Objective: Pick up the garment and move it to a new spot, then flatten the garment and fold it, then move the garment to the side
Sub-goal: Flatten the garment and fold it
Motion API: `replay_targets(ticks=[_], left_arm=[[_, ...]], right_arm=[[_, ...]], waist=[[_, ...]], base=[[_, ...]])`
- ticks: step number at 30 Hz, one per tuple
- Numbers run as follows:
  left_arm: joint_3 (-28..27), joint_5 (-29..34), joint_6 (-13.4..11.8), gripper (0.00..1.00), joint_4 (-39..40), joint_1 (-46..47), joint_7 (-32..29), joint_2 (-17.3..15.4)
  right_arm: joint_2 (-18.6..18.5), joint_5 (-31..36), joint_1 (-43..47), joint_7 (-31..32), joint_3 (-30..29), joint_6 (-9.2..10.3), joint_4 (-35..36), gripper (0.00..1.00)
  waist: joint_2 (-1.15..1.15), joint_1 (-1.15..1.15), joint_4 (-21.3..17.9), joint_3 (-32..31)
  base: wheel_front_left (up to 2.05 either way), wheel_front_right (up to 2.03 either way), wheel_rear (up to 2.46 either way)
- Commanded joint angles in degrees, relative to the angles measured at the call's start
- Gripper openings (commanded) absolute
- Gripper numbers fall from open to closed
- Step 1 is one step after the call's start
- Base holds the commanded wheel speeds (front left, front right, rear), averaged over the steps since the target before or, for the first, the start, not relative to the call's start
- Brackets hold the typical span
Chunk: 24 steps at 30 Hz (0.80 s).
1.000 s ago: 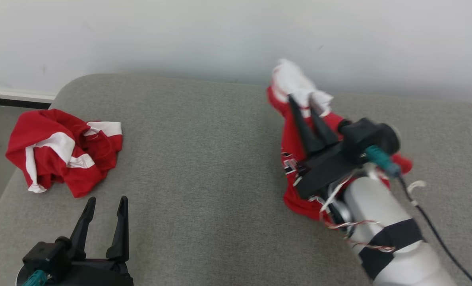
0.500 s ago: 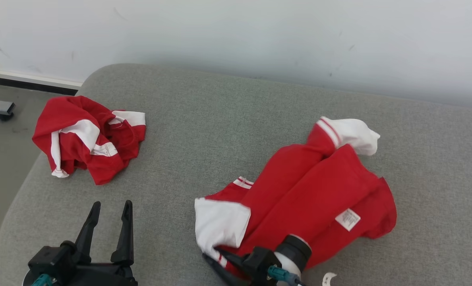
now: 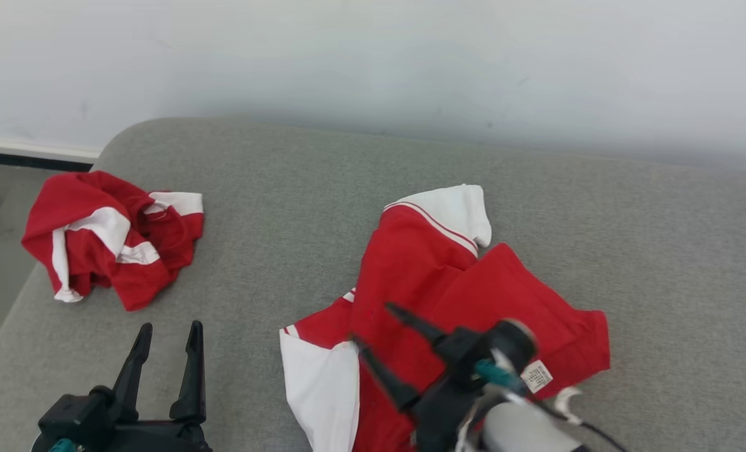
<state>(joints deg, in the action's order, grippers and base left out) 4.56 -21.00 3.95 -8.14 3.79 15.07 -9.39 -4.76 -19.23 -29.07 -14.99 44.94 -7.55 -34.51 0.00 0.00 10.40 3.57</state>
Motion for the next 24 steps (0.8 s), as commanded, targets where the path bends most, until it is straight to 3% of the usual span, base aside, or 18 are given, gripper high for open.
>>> replay_targets(ticks=[1, 12, 24], left_arm=[[-0.22, 0.31, -0.25, 1.00, 0.24, -0.81, 0.14, -0.15], [-1.24, 0.75, -0.70, 1.00, 1.40, -2.14, 0.11, -0.91], [-0.76, 0.87, -0.46, 1.00, 1.56, -1.86, 0.11, -0.51]], right_arm=[[-1.03, 0.88, 1.15, -0.28, -1.55, 0.13, 0.71, 1.00], [-7.16, 7.56, 9.88, -0.27, -21.96, 0.13, 7.31, 1.00], [-6.11, 10.35, 15.65, -0.27, -30.37, 0.13, 7.16, 1.00]], waist=[[0.00, 0.00, -1.11, -0.66], [0.00, 0.00, -4.18, -1.84], [0.00, 0.00, -4.38, -1.25]], base=[[0.00, 0.00, 0.00], [0.00, 0.00, 0.00], [0.00, 0.00, 0.00]])
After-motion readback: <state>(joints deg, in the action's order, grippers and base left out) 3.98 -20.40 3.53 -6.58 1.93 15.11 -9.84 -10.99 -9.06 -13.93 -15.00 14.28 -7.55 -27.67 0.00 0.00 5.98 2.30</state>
